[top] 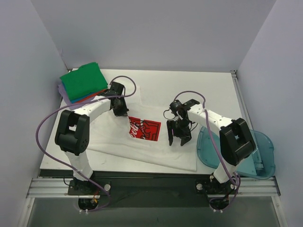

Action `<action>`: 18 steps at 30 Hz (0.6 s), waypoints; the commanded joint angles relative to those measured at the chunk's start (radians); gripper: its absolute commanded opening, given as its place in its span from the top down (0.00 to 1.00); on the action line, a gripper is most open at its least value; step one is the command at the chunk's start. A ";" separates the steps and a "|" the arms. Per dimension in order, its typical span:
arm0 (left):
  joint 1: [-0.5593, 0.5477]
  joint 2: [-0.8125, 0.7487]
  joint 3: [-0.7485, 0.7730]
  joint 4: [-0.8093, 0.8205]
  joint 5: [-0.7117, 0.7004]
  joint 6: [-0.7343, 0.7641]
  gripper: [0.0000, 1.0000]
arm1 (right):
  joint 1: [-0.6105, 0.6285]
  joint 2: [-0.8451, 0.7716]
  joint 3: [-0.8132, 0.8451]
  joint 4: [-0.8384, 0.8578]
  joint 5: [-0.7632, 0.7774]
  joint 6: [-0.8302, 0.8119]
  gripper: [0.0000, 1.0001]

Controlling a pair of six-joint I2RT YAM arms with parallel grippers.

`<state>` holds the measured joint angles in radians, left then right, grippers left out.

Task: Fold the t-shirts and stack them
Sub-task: Fold the flattened tshirt in 1/3 of the way

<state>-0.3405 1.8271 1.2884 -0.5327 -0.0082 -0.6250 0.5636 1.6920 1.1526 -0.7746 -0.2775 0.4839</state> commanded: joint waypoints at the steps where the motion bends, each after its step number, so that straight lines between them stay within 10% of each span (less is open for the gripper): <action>1: -0.017 0.023 0.060 0.008 0.036 0.004 1.00 | -0.007 -0.031 -0.007 -0.054 0.001 0.015 0.42; 18: -0.066 0.101 0.127 0.005 0.089 0.047 1.00 | -0.005 -0.045 -0.039 -0.051 0.008 0.048 0.42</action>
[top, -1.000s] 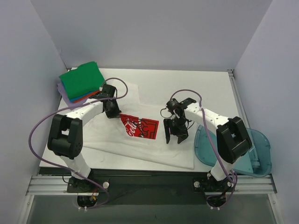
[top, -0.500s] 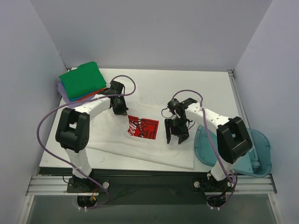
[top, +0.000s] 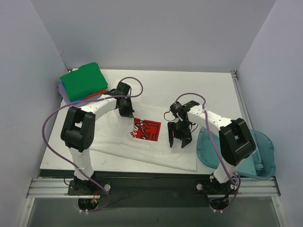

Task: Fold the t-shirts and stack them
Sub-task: Fold the flattened tshirt in 1/3 of the way

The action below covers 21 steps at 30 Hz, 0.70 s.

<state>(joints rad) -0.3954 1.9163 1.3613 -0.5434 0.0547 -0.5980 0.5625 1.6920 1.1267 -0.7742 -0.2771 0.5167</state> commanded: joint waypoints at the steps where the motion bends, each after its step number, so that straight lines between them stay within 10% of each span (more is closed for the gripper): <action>1: -0.014 0.015 0.062 0.014 0.030 0.021 1.00 | -0.004 -0.048 -0.013 -0.051 0.010 0.017 0.42; 13: -0.031 0.050 0.096 -0.001 0.054 0.030 0.99 | -0.003 -0.055 -0.016 -0.050 0.016 0.031 0.42; 21: -0.031 0.024 0.111 -0.006 0.089 0.018 0.47 | -0.004 -0.041 0.007 -0.050 0.012 0.028 0.42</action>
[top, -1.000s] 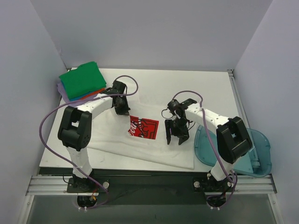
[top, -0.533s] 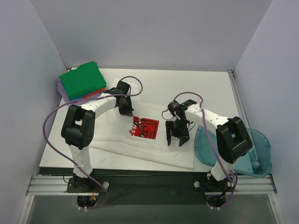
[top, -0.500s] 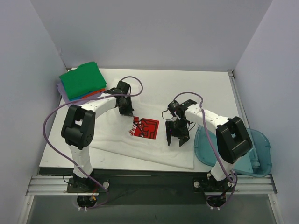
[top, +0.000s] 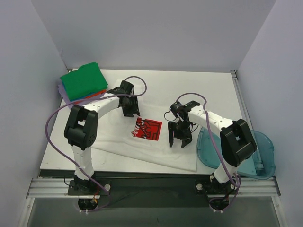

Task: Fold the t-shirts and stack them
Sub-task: Fold the flattened tshirt in 1/3 of the way

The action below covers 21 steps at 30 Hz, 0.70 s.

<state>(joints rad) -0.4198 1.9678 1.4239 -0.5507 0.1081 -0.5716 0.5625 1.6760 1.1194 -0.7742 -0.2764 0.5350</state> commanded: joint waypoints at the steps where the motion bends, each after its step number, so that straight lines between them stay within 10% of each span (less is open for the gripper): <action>1: -0.007 -0.035 0.055 0.003 0.045 -0.014 0.45 | -0.003 -0.022 0.020 -0.050 0.009 0.010 0.42; 21: 0.331 -0.231 -0.127 0.049 0.113 0.041 0.31 | -0.012 0.185 0.276 -0.002 0.052 -0.079 0.42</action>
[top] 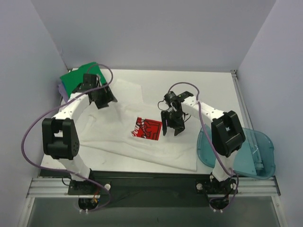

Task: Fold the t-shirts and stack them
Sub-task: Fold the flattened tshirt in 1/3 of the way

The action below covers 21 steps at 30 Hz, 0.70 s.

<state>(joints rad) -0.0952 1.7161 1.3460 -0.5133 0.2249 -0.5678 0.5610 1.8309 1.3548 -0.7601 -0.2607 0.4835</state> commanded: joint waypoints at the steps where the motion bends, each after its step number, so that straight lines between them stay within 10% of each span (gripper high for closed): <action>1: 0.021 0.023 -0.080 0.016 -0.002 0.033 0.31 | -0.013 0.040 0.049 0.001 0.040 -0.029 0.42; 21: 0.126 -0.127 -0.542 0.044 -0.134 -0.067 0.29 | -0.015 0.173 -0.051 0.090 0.032 -0.020 0.43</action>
<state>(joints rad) 0.0204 1.6104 0.8932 -0.4095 0.1528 -0.6090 0.5442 1.9968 1.3586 -0.6563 -0.2420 0.4702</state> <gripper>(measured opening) 0.706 0.574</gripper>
